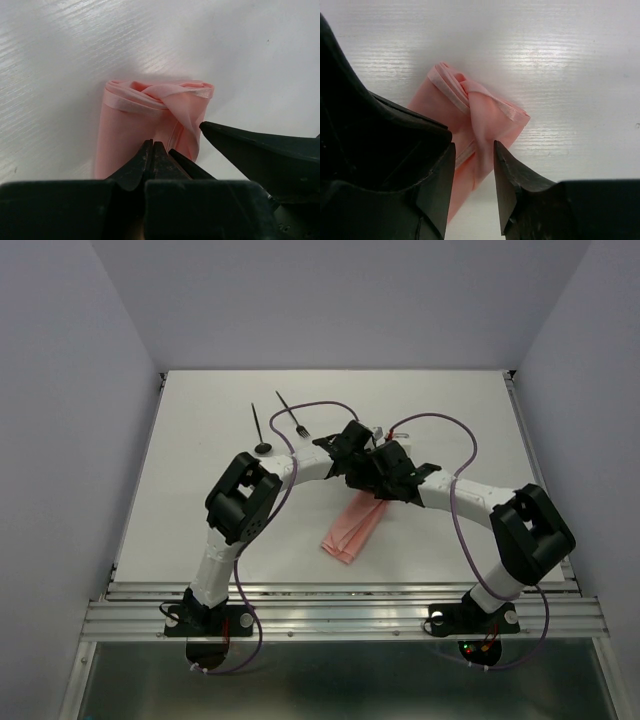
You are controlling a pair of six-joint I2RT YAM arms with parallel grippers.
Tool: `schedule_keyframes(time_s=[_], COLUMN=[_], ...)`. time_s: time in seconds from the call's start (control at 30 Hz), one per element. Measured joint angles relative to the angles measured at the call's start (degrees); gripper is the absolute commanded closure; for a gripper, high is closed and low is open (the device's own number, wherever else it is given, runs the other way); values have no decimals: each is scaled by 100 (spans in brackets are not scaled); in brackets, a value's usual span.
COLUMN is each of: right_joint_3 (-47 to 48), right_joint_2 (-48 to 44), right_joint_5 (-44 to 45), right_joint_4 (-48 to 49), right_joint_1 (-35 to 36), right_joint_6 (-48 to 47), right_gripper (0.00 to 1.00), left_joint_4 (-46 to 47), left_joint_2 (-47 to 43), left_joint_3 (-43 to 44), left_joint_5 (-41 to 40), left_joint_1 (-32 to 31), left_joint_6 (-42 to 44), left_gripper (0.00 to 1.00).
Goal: Fold the napkin into a case and place the utensils inside
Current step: Stuff the smaller-rectangle-folded napkin at the center of the board, then smooth out the smaller rectangle-folded napkin at the center of the board.
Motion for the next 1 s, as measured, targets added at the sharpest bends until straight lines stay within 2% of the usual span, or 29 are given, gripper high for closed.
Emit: schedule_keyframes(time_s=[0.03, 0.2, 0.33, 0.4, 0.43, 0.53, 0.7, 0.83, 0.9, 1.0], right_joint_3=[0, -92, -262, -376, -507, -841, -1685, -2208, -2240, -2249], right_joint_2=[-39, -391, -960, -1228, -1405, -1687, -1825, -1725, -1646, -1523], right_joint_5=[0, -28, -142, -214, -304, -581, -1305, -1823, -1978, -2096], right_joint_4=[-4, -37, -42, -42, -17, 11, 487, 881, 1132, 1425], right_joint_1=[2, -9, -11, -11, -11, -11, -11, -11, -15, -15], right_joint_6=[4, 76, 247, 361, 485, 796, 1405, 1816, 1941, 2092], right_gripper=[50, 40, 39, 39, 39, 39, 40, 44, 50, 65], left_joint_4=[-15, -107, -205, -247, -284, -350, -387, -365, -343, -313], left_joint_2=[-11, -310, -778, -999, -1161, -1482, -2033, -2437, -2614, -2802], left_joint_3=[0, -85, -234, -326, -402, -568, -1196, -1716, -1915, -2109], left_joint_5=[4, -85, -280, -391, -470, -654, -968, -1123, -1217, -1375], left_joint_1=[-2, -2, -9, -9, -9, -9, -9, -9, -9, -9], left_joint_6=[11, 79, 160, 192, 216, 258, 293, 328, 343, 363], left_gripper=[100, 100, 97, 91, 84, 77, 77, 80, 81, 82])
